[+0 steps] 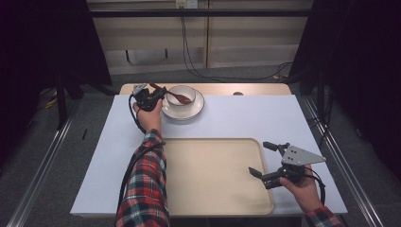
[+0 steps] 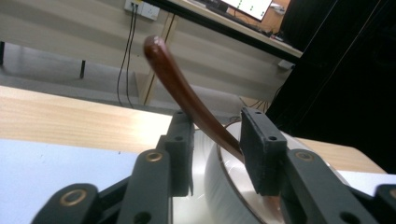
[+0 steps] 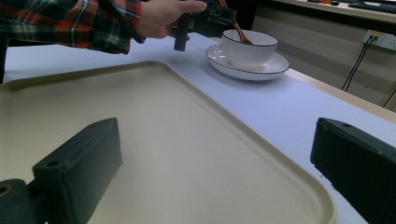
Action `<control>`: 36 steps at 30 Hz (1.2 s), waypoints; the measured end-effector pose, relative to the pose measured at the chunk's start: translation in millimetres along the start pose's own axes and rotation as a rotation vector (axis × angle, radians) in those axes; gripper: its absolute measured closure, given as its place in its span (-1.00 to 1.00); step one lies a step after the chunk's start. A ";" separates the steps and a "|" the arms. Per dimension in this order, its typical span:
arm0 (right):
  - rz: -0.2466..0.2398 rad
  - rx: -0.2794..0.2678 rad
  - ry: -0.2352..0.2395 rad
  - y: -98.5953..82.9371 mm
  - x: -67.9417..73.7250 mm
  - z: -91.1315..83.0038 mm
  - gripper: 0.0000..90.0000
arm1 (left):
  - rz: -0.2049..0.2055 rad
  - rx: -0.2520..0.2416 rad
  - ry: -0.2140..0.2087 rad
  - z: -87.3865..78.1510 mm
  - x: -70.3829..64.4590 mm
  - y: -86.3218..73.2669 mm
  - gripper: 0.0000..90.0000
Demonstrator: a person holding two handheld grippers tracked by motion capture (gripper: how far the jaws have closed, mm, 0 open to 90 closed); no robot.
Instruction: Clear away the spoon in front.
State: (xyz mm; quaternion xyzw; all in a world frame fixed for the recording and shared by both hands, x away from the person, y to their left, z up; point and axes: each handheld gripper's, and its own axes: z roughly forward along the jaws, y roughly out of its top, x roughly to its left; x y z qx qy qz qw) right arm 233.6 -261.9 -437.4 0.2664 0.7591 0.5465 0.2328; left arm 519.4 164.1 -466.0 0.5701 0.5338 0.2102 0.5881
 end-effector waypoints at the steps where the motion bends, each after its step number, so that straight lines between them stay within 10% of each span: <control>1: 0.002 -0.001 0.004 -0.1 0.0 0.1 -0.96 | -0.002 -0.002 -0.004 -0.4 -1.6 0.9 0.49; 36: -0.004 0.004 0.024 -0.4 0.6 1.1 -0.96 | 0.003 -0.104 -0.157 -17.7 -31.4 44.1 0.87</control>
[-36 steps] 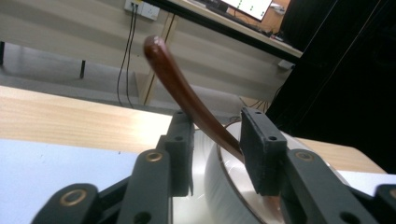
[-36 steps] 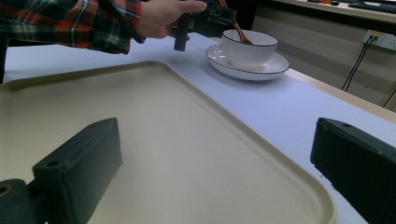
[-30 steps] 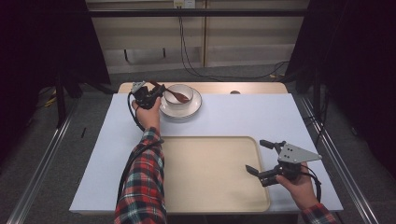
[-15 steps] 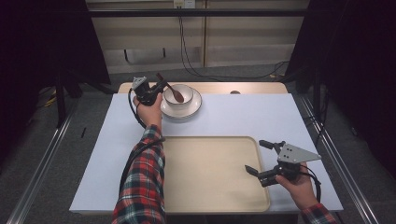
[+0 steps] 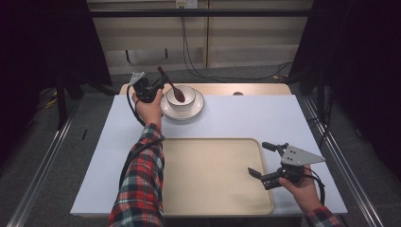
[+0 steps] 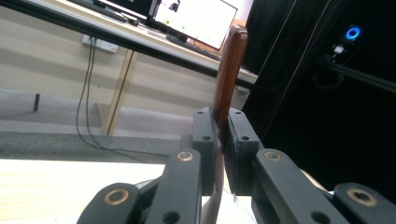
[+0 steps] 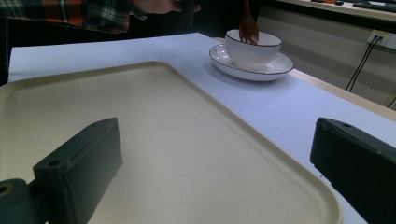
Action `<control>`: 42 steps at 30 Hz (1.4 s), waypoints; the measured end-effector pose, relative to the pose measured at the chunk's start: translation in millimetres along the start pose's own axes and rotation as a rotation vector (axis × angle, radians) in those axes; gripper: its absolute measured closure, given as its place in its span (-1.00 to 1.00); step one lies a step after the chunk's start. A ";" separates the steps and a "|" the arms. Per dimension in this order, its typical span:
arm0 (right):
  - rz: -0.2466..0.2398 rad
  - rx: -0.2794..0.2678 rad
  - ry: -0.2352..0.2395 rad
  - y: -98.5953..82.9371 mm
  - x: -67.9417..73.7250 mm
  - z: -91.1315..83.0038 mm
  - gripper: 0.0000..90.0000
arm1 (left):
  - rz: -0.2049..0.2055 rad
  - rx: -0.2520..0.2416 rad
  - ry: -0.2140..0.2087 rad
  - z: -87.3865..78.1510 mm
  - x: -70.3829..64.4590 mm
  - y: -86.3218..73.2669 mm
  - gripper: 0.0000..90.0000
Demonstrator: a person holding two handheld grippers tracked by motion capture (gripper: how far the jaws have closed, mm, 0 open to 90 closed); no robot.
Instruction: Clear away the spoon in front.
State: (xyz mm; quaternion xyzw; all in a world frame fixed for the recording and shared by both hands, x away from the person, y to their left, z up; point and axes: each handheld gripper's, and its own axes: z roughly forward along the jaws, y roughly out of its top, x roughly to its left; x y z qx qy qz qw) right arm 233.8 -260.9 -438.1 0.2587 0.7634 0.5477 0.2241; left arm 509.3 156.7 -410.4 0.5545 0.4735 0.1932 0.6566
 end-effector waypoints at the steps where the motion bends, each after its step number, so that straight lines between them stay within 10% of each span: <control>1: -0.002 -0.001 0.001 -0.1 -0.1 0.2 -0.96 | -0.001 0.001 -0.003 -1.0 -0.4 1.9 0.87; 42: 0.014 0.000 -0.022 -1.2 0.4 3.0 -0.96 | -0.018 0.090 -0.186 -58.1 -17.3 31.9 0.87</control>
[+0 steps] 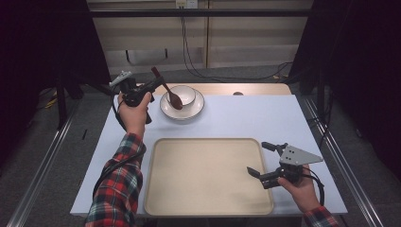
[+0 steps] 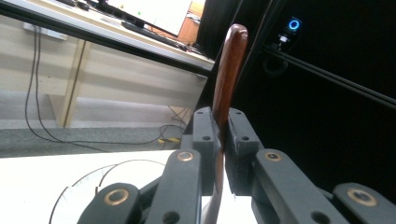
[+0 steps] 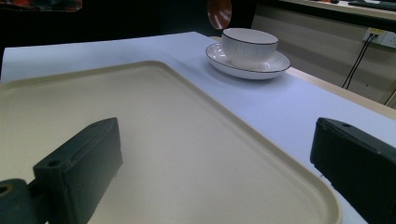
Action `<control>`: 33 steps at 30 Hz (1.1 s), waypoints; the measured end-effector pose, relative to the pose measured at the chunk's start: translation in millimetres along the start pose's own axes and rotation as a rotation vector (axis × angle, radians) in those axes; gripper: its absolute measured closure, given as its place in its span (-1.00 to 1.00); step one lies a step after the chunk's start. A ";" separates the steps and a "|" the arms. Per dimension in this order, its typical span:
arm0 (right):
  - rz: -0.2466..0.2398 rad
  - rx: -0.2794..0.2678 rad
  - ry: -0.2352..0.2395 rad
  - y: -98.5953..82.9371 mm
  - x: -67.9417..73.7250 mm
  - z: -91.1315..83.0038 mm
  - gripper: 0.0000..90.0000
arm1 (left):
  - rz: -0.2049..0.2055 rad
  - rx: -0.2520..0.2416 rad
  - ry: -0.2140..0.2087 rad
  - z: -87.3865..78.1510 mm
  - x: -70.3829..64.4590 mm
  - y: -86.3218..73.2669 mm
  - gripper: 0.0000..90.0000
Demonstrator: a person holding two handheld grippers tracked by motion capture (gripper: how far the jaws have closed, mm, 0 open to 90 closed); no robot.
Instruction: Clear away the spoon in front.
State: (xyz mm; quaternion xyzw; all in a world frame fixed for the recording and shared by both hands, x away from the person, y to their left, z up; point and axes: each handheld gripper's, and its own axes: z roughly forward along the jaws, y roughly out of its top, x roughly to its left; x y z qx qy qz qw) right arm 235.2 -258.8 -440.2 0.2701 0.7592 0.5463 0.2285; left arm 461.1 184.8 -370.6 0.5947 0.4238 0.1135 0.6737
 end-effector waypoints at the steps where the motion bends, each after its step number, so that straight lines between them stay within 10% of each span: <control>1: 0.003 -0.001 -0.004 0.0 0.0 -0.1 -0.96 | 0.005 0.007 -0.004 -1.2 -0.2 0.1 0.87; 33: 0.015 -0.017 -0.018 -0.6 -3.3 -4.2 -0.96 | 0.015 0.095 -0.126 -25.9 -20.8 -9.2 0.87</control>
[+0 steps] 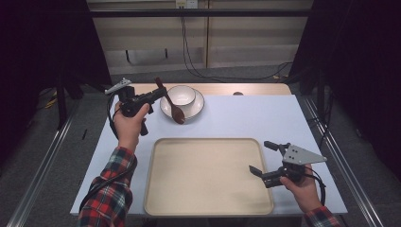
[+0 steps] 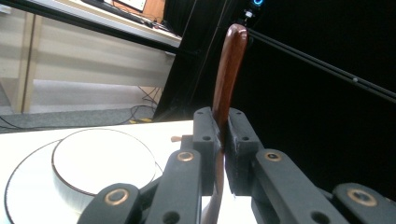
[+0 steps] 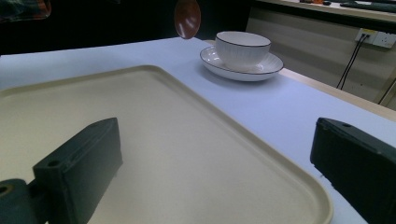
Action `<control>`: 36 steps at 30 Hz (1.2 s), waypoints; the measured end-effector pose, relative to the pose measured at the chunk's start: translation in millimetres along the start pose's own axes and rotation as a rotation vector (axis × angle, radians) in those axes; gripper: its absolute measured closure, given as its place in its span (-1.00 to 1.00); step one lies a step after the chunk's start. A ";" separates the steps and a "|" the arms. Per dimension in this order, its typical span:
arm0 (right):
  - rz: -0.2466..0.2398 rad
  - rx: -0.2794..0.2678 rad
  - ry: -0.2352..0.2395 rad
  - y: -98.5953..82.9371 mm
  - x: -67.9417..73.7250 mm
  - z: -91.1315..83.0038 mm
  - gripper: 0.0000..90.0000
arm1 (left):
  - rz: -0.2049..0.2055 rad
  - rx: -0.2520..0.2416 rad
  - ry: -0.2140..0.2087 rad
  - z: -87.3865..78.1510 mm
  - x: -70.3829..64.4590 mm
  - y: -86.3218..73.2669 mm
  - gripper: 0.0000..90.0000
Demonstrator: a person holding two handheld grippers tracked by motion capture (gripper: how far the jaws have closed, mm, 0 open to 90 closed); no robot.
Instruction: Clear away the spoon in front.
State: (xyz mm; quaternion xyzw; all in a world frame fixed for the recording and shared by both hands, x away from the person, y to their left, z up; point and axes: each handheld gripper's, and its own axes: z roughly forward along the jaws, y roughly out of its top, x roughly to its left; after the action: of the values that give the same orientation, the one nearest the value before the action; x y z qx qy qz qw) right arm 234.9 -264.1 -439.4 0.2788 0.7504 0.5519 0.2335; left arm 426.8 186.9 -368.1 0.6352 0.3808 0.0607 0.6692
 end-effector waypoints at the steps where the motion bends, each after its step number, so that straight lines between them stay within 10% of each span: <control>1: 0.000 -0.001 -0.005 -0.1 0.1 0.3 -0.96 | 0.010 0.014 -0.006 -0.8 0.4 -0.1 0.87; 36: -0.003 0.003 -0.009 -0.5 -0.8 0.3 -0.96 | -0.009 0.068 -0.108 -14.6 -20.9 -23.6 0.87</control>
State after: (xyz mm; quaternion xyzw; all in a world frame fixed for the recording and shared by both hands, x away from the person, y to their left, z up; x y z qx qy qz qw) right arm 235.6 -264.6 -439.8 0.2805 0.7505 0.5494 0.2373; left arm 394.0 182.4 -378.7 0.6583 0.3488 0.0106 0.6670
